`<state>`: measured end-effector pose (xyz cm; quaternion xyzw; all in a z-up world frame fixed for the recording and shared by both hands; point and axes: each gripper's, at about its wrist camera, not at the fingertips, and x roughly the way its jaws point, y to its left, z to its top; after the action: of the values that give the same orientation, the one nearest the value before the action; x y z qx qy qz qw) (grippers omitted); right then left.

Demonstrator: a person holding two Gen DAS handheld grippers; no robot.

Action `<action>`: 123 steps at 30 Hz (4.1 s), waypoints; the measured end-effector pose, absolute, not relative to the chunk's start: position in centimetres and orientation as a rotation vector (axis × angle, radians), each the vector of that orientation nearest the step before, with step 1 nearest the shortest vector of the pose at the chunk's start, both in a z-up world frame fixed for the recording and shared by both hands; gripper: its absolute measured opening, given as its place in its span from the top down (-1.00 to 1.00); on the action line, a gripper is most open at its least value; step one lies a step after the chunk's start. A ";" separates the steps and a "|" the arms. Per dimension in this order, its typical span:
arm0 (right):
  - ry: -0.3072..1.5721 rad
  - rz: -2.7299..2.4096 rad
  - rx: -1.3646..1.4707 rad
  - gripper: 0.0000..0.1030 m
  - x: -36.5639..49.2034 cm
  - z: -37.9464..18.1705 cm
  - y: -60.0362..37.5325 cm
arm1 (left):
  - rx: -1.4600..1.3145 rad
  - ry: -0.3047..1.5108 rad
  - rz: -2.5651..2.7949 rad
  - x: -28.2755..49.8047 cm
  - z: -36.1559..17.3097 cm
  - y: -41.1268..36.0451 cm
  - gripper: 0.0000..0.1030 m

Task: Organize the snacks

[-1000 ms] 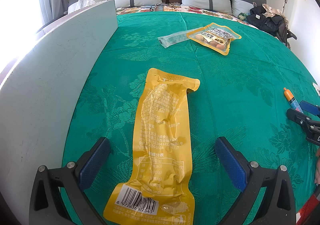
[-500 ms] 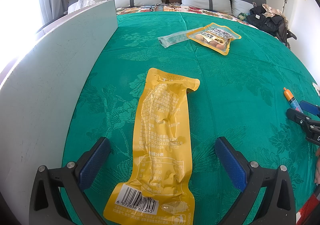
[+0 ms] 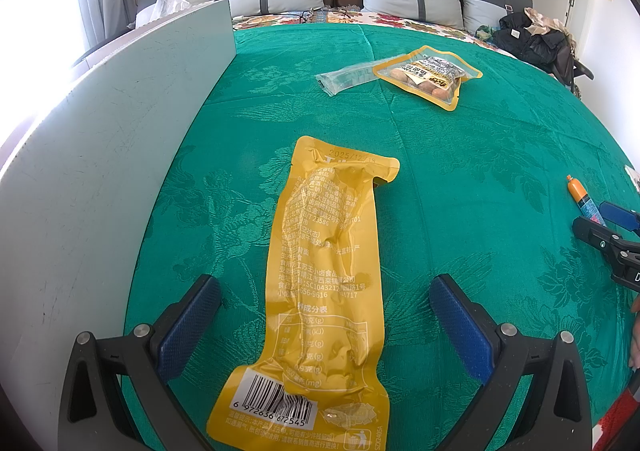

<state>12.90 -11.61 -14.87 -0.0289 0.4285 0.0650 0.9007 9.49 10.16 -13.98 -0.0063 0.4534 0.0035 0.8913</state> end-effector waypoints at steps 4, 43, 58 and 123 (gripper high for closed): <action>0.886 0.135 -0.060 -0.68 12.9 -14.9 -11.6 | -0.013 0.941 0.007 9.5 -14.0 10.2 -1.00; 0.892 0.150 -0.055 -0.72 13.0 -14.9 -11.6 | -0.011 1.048 -0.056 10.6 -13.4 10.5 -0.99; 1.231 0.224 0.147 -0.47 17.5 -11.5 -14.1 | 0.009 1.114 -0.109 10.6 -12.2 9.5 0.07; 1.061 0.429 0.369 0.67 12.0 -4.3 -11.0 | -0.149 1.101 -0.263 7.3 -10.2 6.4 0.25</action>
<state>12.05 -11.04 -4.26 0.1737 0.4991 0.2020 0.8246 7.28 6.35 -10.15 -0.0705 0.5211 -0.1247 0.8414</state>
